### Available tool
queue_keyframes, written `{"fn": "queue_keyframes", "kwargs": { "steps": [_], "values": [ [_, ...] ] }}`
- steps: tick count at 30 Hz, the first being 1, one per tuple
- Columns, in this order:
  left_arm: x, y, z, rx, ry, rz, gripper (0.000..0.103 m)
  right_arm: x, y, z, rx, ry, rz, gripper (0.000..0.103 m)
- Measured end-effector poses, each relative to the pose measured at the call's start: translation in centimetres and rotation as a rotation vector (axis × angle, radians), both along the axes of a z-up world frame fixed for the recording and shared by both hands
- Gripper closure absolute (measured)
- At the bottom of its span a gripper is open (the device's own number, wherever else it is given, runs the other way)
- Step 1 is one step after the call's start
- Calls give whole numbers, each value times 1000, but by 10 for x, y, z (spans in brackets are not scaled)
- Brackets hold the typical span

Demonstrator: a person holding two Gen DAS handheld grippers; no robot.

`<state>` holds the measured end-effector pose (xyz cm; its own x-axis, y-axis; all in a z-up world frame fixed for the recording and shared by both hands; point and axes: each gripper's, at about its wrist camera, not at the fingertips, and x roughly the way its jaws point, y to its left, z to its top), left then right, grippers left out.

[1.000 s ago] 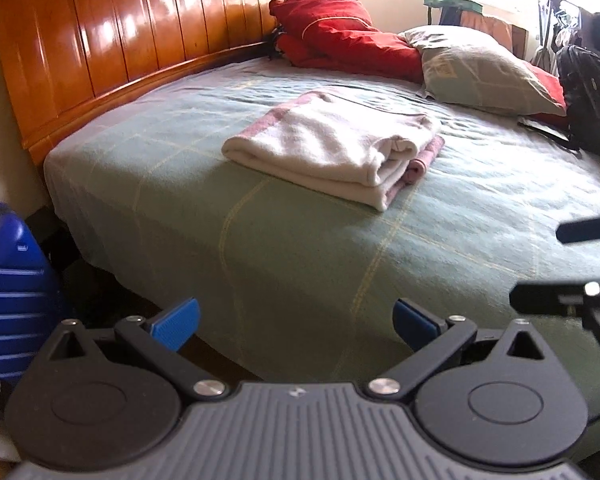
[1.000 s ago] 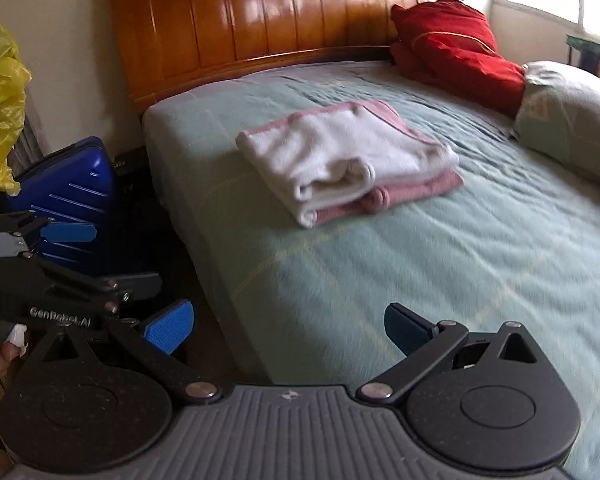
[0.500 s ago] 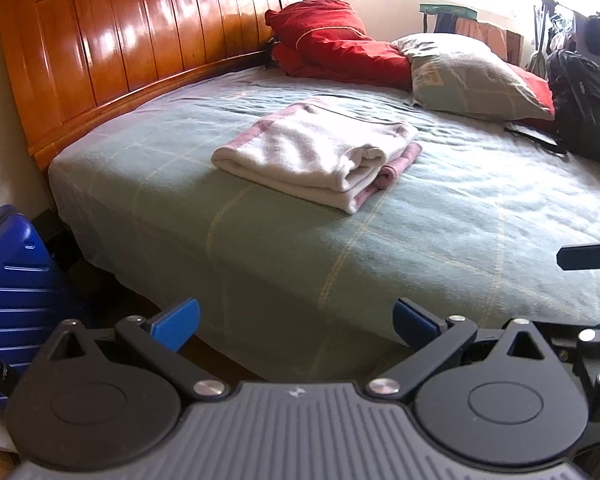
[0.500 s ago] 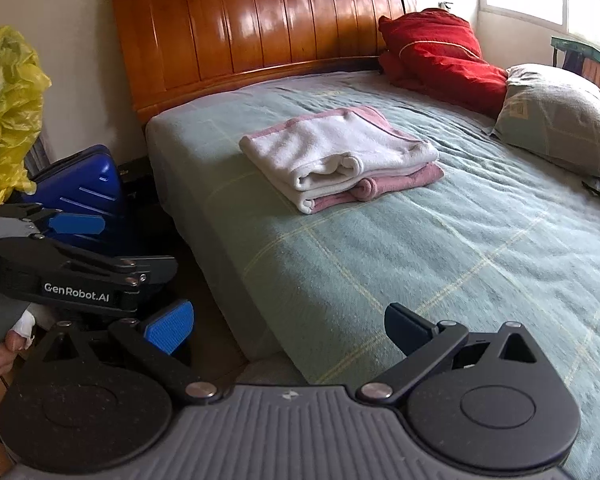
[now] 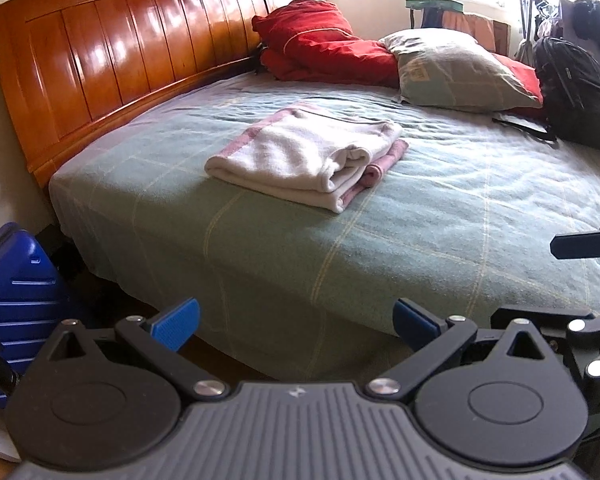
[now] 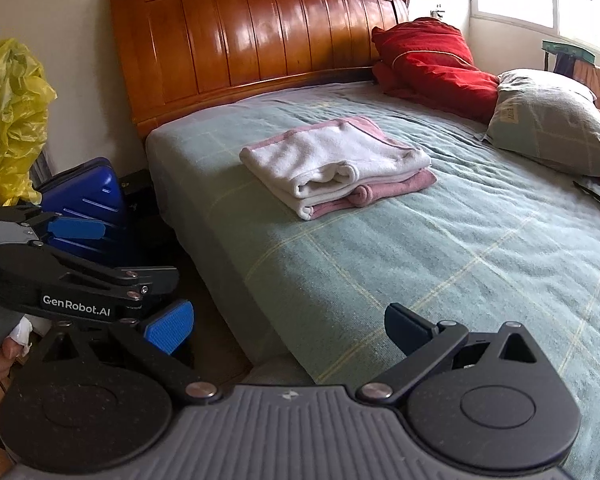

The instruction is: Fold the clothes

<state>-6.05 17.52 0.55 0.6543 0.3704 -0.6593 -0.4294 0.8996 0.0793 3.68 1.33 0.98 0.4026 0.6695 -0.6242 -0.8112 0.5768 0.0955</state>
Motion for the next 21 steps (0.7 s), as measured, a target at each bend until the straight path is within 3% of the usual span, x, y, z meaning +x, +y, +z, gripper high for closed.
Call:
{"fn": "queue_keyframes", "kwargs": {
  "steps": [21],
  "values": [
    [3,-4,0,22,6,-21,1,0,-5,0,16,4,-21,0]
  ]
}}
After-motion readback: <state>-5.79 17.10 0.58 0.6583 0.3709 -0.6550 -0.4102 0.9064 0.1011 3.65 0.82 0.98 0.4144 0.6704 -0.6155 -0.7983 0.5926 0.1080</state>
